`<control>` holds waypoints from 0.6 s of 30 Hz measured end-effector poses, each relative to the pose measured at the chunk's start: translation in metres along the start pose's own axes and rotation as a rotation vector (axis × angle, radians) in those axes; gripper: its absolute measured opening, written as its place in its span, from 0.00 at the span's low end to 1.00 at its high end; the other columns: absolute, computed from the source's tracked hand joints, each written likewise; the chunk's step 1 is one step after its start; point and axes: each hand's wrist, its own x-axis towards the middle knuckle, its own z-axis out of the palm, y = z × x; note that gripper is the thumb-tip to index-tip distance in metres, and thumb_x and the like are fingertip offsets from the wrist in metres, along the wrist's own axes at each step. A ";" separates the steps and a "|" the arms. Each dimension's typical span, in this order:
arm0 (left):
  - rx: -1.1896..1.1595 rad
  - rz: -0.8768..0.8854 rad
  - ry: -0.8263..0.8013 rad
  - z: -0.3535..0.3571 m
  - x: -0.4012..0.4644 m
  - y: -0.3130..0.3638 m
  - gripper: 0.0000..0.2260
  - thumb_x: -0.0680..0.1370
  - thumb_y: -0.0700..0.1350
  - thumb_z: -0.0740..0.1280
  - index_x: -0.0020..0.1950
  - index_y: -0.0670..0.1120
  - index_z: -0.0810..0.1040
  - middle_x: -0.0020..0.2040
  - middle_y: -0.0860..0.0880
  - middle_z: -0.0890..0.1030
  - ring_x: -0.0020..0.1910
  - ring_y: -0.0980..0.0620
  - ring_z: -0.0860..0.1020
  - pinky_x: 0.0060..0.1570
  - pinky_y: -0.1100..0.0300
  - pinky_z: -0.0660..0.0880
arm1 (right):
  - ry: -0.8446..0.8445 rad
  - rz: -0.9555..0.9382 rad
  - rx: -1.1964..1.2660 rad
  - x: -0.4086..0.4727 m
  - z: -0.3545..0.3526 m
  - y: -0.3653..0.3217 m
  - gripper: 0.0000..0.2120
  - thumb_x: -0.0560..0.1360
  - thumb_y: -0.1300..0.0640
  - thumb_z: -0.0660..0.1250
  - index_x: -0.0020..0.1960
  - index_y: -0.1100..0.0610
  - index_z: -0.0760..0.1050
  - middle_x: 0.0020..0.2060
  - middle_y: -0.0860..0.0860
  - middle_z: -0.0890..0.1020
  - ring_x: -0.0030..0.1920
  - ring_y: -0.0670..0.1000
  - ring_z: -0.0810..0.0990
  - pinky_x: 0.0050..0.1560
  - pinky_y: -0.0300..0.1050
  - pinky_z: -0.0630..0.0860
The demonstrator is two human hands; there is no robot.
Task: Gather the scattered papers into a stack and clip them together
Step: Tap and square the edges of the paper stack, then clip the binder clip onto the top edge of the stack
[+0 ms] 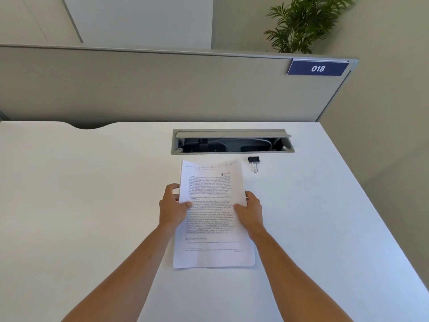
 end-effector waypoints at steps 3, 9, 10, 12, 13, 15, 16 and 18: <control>0.016 -0.013 0.031 0.004 0.005 -0.007 0.26 0.73 0.35 0.73 0.67 0.48 0.68 0.44 0.49 0.78 0.44 0.49 0.79 0.44 0.57 0.73 | 0.013 0.006 -0.047 0.008 0.001 0.008 0.14 0.73 0.66 0.63 0.57 0.57 0.75 0.52 0.52 0.84 0.51 0.54 0.83 0.48 0.46 0.82; 0.120 0.012 0.062 0.008 0.007 -0.013 0.23 0.74 0.32 0.69 0.66 0.45 0.69 0.47 0.47 0.79 0.46 0.46 0.80 0.53 0.52 0.77 | 0.047 -0.012 -0.121 0.016 0.008 0.016 0.17 0.74 0.67 0.62 0.61 0.58 0.74 0.53 0.53 0.83 0.51 0.54 0.82 0.43 0.39 0.78; 0.190 0.045 0.087 0.010 0.007 -0.014 0.23 0.73 0.32 0.70 0.66 0.44 0.70 0.50 0.46 0.79 0.50 0.44 0.79 0.54 0.52 0.75 | 0.052 -0.017 -0.127 0.017 0.009 0.017 0.17 0.74 0.67 0.62 0.61 0.58 0.74 0.52 0.53 0.83 0.50 0.53 0.82 0.42 0.37 0.77; 0.413 0.153 0.162 0.017 0.006 -0.015 0.24 0.72 0.35 0.71 0.66 0.45 0.72 0.58 0.44 0.77 0.57 0.42 0.76 0.56 0.50 0.71 | 0.059 -0.022 -0.134 0.017 0.011 0.019 0.17 0.74 0.68 0.61 0.62 0.59 0.73 0.51 0.52 0.83 0.49 0.53 0.81 0.39 0.35 0.76; 0.507 0.226 0.185 0.022 0.004 -0.014 0.23 0.72 0.36 0.72 0.66 0.46 0.73 0.60 0.44 0.77 0.59 0.41 0.74 0.57 0.49 0.70 | 0.058 -0.025 -0.136 0.017 0.012 0.020 0.18 0.74 0.68 0.61 0.62 0.59 0.73 0.51 0.52 0.82 0.49 0.53 0.81 0.38 0.34 0.76; 0.594 0.392 0.162 0.034 0.000 -0.014 0.19 0.73 0.40 0.73 0.63 0.46 0.76 0.60 0.45 0.78 0.60 0.41 0.74 0.57 0.48 0.70 | 0.058 -0.028 -0.142 0.019 0.013 0.023 0.18 0.75 0.68 0.61 0.63 0.58 0.72 0.52 0.52 0.82 0.49 0.53 0.81 0.39 0.34 0.78; 0.615 0.471 0.141 0.042 -0.001 -0.015 0.17 0.73 0.41 0.73 0.61 0.46 0.77 0.60 0.45 0.79 0.60 0.41 0.75 0.57 0.48 0.70 | 0.061 -0.030 -0.147 0.019 0.013 0.024 0.18 0.75 0.67 0.61 0.63 0.58 0.72 0.54 0.53 0.82 0.50 0.53 0.81 0.41 0.38 0.79; 0.653 0.572 0.104 0.059 -0.002 -0.019 0.14 0.74 0.45 0.72 0.58 0.47 0.78 0.59 0.46 0.79 0.60 0.42 0.76 0.59 0.46 0.71 | 0.068 -0.041 -0.163 0.021 0.013 0.026 0.18 0.75 0.68 0.61 0.63 0.59 0.72 0.56 0.55 0.82 0.52 0.54 0.81 0.47 0.45 0.82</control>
